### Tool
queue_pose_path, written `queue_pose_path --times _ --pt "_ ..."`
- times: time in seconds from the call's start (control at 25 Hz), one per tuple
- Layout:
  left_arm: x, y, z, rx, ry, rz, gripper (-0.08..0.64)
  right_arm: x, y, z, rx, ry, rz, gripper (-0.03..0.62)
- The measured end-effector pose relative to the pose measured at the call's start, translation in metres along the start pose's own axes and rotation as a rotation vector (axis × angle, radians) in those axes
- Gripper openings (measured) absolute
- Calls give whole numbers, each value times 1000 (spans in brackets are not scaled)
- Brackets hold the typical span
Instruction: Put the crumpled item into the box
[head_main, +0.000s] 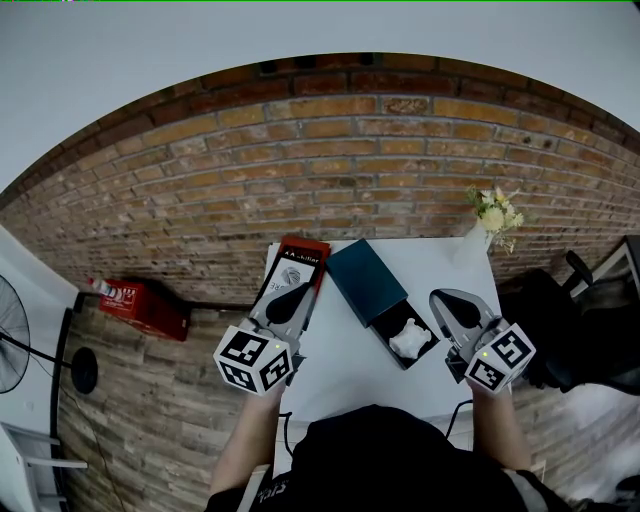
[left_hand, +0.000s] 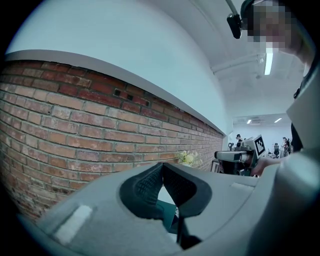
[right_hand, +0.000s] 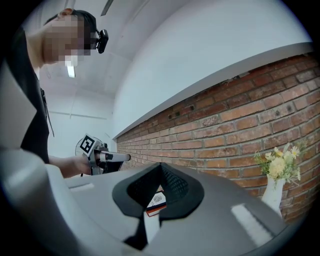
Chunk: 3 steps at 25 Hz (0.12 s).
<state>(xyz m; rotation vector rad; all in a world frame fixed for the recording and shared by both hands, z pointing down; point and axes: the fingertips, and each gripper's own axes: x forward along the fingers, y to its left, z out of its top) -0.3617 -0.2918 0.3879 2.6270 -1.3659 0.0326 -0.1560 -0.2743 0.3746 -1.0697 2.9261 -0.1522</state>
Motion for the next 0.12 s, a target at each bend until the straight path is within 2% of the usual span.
queue_pose_path --times 0.12 --pt "1 -1 1 1 -1 -5 6 0 1 1 2 -3 1 -2"
